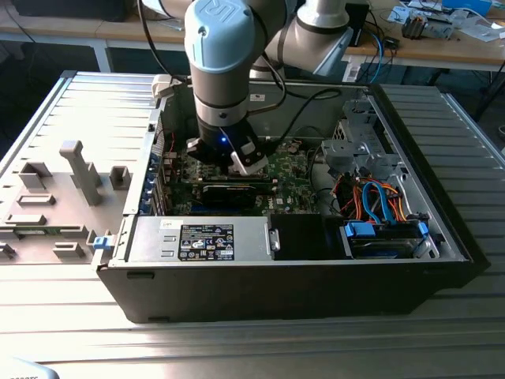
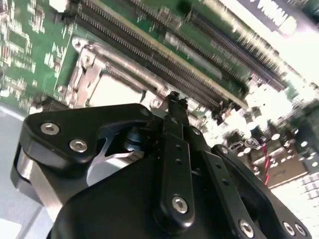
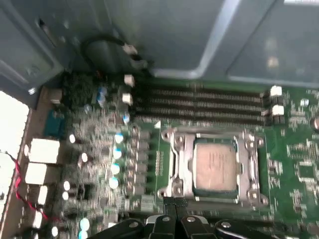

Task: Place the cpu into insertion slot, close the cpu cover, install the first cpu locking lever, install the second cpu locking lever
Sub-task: 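Install the second cpu locking lever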

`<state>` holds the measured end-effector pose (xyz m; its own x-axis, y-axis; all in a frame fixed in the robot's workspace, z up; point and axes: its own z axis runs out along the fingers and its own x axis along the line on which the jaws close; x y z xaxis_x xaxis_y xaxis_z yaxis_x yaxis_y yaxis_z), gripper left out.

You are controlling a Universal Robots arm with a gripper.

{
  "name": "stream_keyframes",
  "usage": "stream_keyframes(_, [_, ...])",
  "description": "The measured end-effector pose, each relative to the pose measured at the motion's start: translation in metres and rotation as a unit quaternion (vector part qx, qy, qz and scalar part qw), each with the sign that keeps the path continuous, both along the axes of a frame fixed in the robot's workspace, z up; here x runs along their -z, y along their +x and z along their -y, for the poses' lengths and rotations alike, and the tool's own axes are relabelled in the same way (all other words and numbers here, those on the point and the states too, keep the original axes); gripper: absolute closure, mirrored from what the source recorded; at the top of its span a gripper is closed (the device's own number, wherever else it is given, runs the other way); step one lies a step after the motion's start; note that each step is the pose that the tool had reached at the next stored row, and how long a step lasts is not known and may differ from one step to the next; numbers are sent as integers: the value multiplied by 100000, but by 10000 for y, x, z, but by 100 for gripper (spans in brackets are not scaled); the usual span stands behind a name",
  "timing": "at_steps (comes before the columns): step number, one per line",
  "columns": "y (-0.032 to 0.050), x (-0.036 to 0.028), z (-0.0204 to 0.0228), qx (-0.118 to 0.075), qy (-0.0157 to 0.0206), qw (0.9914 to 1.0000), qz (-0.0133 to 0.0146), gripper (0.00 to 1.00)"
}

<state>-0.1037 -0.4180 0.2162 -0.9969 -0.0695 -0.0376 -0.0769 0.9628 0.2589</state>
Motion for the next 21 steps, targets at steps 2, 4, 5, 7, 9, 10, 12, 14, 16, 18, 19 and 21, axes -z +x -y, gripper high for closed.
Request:
stream_keyframes(2, [-27, 2, 27, -5, 52, 100000, 2, 89])
stream_keyframes(4, [-40, 7, 77, -45, 115, 100000, -6, 89])
stream_keyframes(5, [-40, 11, 101, -107, 151, 100000, -3, 89])
stream_keyframes(7, [-40, 15, 119, -183, 508, 99999, -8, 89])
stream_keyframes(9, [-40, 25, 122, -188, 2786, 99961, 3, 89])
stream_keyframes(10, [-40, 35, 122, -195, 3230, 99948, 3, 89])
stream_keyframes(12, [-39, 58, 129, -223, 3592, 99935, 9, 89])
stream_keyframes(14, [-40, 82, 139, -217, 3639, 99934, 7, 89])
stream_keyframes(16, [-40, 104, 145, -221, 3637, 99934, -3, 89])
stream_keyframes(18, [-40, 127, 147, -226, 3633, 99934, 0, 89])
stream_keyframes(19, [-40, 137, 147, -227, 3622, 99934, 0, 89])
stream_keyframes(21, [-39, 147, 146, -254, 3559, 99936, -2, 89])
